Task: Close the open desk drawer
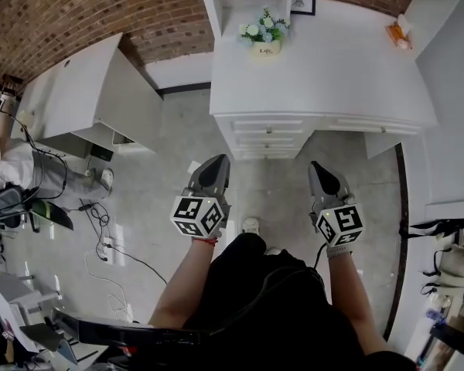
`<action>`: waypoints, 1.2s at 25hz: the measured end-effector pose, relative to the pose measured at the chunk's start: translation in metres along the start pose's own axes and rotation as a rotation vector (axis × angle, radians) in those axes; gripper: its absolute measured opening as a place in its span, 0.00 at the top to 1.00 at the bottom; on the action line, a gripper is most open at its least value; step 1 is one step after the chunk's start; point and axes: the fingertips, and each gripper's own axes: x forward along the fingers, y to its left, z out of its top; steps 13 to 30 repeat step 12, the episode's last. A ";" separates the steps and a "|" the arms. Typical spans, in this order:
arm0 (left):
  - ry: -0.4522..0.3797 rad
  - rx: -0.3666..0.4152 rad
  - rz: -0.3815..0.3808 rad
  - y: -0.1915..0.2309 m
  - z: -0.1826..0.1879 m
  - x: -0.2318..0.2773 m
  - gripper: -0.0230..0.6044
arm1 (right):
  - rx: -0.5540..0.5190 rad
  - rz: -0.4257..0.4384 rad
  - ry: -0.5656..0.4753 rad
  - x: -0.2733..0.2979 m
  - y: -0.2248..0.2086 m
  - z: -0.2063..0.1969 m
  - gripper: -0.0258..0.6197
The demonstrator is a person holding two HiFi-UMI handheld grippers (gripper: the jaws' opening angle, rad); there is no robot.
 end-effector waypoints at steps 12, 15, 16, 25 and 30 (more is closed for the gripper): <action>-0.009 0.018 0.012 -0.042 -0.010 -0.046 0.96 | -0.015 0.055 -0.028 -0.048 0.019 0.007 0.96; -0.009 0.018 0.012 -0.042 -0.010 -0.046 0.96 | -0.015 0.055 -0.028 -0.048 0.019 0.007 0.96; -0.009 0.018 0.012 -0.042 -0.010 -0.046 0.96 | -0.015 0.055 -0.028 -0.048 0.019 0.007 0.96; -0.009 0.018 0.012 -0.042 -0.010 -0.046 0.96 | -0.015 0.055 -0.028 -0.048 0.019 0.007 0.96; -0.009 0.018 0.012 -0.042 -0.010 -0.046 0.96 | -0.015 0.055 -0.028 -0.048 0.019 0.007 0.96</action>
